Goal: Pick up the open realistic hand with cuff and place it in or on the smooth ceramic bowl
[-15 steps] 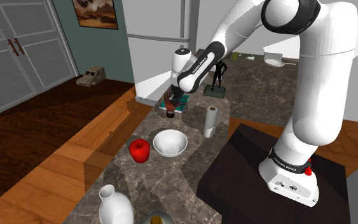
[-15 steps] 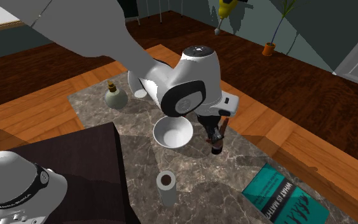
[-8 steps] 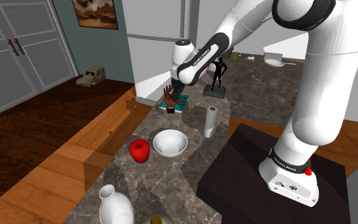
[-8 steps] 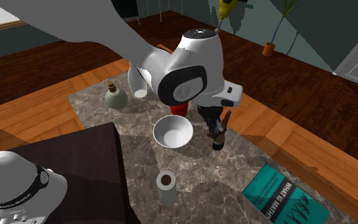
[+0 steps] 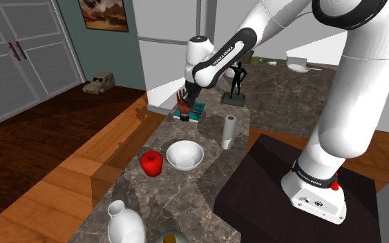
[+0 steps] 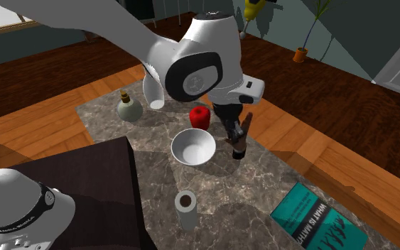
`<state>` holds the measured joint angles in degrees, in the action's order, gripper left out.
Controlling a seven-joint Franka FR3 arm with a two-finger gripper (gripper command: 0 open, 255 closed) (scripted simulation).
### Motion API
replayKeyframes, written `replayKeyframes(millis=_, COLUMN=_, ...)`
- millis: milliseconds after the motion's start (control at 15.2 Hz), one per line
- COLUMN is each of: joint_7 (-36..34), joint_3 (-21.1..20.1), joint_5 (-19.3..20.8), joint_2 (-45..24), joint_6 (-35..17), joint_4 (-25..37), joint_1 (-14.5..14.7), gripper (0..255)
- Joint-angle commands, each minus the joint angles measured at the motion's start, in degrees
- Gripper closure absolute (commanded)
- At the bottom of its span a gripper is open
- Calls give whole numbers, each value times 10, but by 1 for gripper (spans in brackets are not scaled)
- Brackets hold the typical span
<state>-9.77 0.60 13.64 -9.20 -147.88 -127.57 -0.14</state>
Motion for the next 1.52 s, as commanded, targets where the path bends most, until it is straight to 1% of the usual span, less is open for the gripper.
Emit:
replayKeyframes(millis=0, joint_7=-28, joint_3=-6, joint_5=9, joint_2=28, joint_6=1, joint_4=-31, joint_1=14, gripper=255)
replayKeyframes(millis=396, joint_7=-117, joint_3=-38, joint_5=30, joint_2=98, joint_6=15, joint_4=-101, joint_1=56, gripper=255)
replayKeyframes(millis=792, joint_7=-198, joint_3=-83, joint_5=31, joint_2=154, joint_6=40, joint_4=-146, joint_1=95, gripper=255)
replayKeyframes(millis=1452, joint_7=-250, joint_3=-82, joint_5=87, joint_2=89, joint_6=-36, joint_4=-162, joint_1=86, gripper=255)
